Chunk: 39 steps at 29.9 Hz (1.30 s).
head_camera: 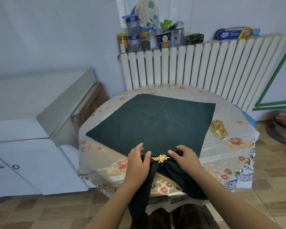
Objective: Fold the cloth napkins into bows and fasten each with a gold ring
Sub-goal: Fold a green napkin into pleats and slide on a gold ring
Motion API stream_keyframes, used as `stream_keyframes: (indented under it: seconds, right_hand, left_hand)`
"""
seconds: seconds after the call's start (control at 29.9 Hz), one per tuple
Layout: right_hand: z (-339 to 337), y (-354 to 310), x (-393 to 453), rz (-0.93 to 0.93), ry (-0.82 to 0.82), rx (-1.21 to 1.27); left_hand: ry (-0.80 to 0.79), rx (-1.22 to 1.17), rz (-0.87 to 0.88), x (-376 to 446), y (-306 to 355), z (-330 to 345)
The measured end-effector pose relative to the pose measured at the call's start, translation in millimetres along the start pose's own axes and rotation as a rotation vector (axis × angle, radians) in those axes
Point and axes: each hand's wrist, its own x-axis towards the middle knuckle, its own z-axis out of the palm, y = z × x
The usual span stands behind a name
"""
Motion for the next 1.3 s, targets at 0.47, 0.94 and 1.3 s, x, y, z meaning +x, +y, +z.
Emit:
stream_keyframes:
  seconds: [0.47, 0.94, 1.3]
  right_hand:
    - [-16, -58, 56, -0.075, 0.292, 0.446]
    - [-17, -96, 272, 0.073, 0.276, 0.429]
    - [34, -104, 412, 0.123, 0.070, 0.592]
  left_hand:
    - [-0.131, -0.981, -0.370, 79, 41, -19]
    - [0.032, -0.263, -0.114, 285, 31, -26]
    - [-0.154, -0.024, -0.274, 441, -12, -14]
